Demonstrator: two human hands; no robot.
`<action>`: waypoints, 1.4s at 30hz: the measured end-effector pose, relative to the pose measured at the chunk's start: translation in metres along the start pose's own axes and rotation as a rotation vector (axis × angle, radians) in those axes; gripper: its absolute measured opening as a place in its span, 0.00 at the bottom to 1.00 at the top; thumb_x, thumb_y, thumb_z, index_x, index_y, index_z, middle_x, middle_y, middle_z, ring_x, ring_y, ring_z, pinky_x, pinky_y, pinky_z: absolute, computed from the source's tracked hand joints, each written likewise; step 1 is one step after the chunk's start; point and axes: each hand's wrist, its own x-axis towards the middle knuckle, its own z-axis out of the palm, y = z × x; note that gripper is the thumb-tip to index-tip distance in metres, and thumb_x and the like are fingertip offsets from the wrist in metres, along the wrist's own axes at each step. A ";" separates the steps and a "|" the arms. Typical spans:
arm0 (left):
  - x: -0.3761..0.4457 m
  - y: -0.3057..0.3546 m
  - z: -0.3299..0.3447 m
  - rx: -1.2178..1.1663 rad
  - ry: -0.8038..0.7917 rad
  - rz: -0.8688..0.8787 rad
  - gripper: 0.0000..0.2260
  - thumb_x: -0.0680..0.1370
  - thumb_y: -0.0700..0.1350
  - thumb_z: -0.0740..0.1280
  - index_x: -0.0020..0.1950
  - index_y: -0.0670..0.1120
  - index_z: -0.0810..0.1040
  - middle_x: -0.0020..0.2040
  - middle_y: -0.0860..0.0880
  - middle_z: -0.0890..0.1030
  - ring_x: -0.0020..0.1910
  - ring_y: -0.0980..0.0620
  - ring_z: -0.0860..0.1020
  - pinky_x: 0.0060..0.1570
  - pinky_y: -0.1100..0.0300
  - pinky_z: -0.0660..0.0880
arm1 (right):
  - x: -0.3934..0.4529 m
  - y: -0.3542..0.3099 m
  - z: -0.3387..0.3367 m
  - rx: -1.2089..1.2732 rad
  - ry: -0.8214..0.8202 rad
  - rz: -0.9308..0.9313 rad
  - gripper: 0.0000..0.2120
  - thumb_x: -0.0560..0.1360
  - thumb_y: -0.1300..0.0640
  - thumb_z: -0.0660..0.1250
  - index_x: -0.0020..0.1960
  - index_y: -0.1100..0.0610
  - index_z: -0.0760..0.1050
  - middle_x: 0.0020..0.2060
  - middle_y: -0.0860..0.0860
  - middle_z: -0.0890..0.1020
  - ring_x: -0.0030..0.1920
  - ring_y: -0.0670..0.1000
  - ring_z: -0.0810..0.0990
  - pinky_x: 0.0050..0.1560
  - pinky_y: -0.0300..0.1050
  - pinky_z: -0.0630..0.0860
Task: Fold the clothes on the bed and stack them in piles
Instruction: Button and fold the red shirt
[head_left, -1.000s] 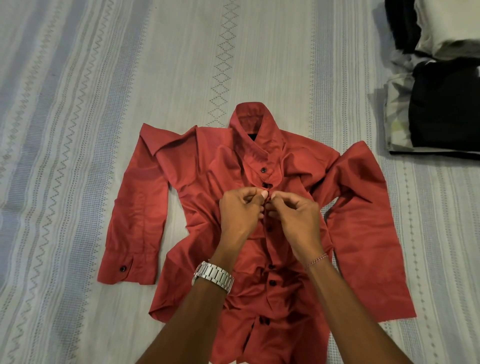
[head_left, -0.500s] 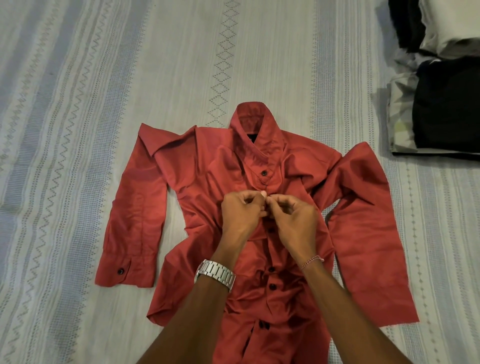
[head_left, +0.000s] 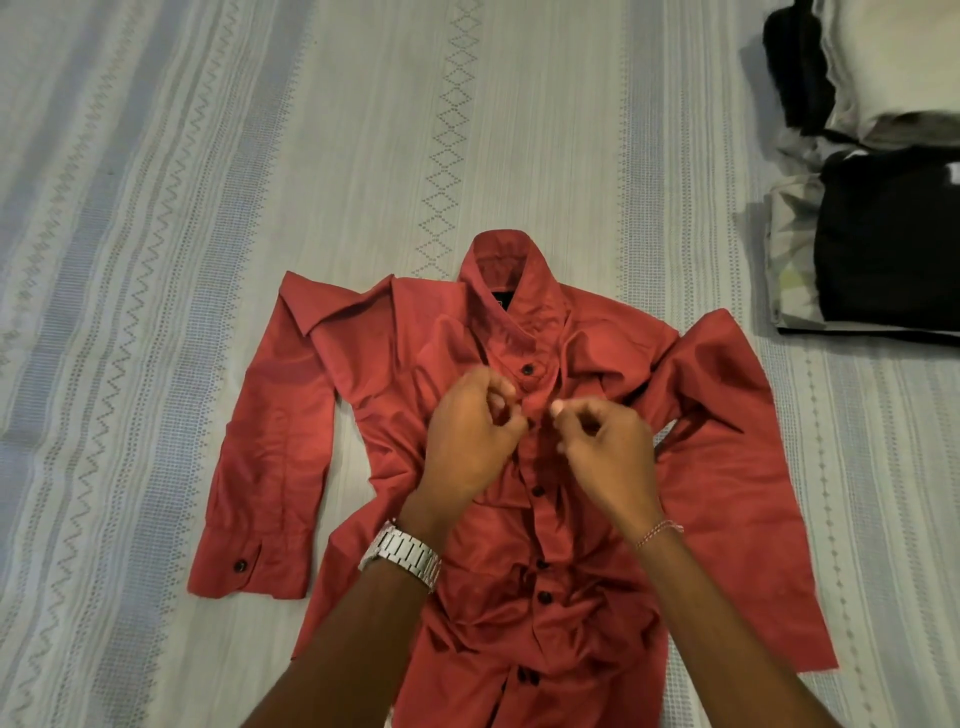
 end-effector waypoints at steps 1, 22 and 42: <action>0.007 0.007 -0.004 0.131 0.055 0.139 0.11 0.72 0.39 0.73 0.51 0.48 0.76 0.48 0.52 0.78 0.45 0.54 0.75 0.44 0.51 0.77 | 0.005 -0.005 -0.002 -0.071 0.071 -0.140 0.04 0.79 0.58 0.70 0.49 0.55 0.83 0.41 0.45 0.85 0.41 0.44 0.83 0.44 0.42 0.77; 0.113 0.045 -0.062 0.911 -0.156 0.695 0.07 0.71 0.48 0.70 0.45 0.47 0.81 0.43 0.48 0.81 0.51 0.45 0.78 0.62 0.49 0.68 | 0.121 -0.049 -0.042 -0.466 -0.173 -0.812 0.09 0.72 0.46 0.76 0.49 0.49 0.85 0.53 0.42 0.82 0.51 0.51 0.68 0.49 0.45 0.70; 0.120 0.045 -0.082 -0.079 -0.632 0.076 0.03 0.77 0.42 0.74 0.49 0.44 0.86 0.39 0.56 0.84 0.37 0.61 0.79 0.43 0.69 0.73 | 0.103 -0.064 -0.038 -0.487 -0.313 -0.886 0.07 0.78 0.50 0.70 0.53 0.52 0.80 0.47 0.44 0.77 0.47 0.44 0.68 0.45 0.33 0.66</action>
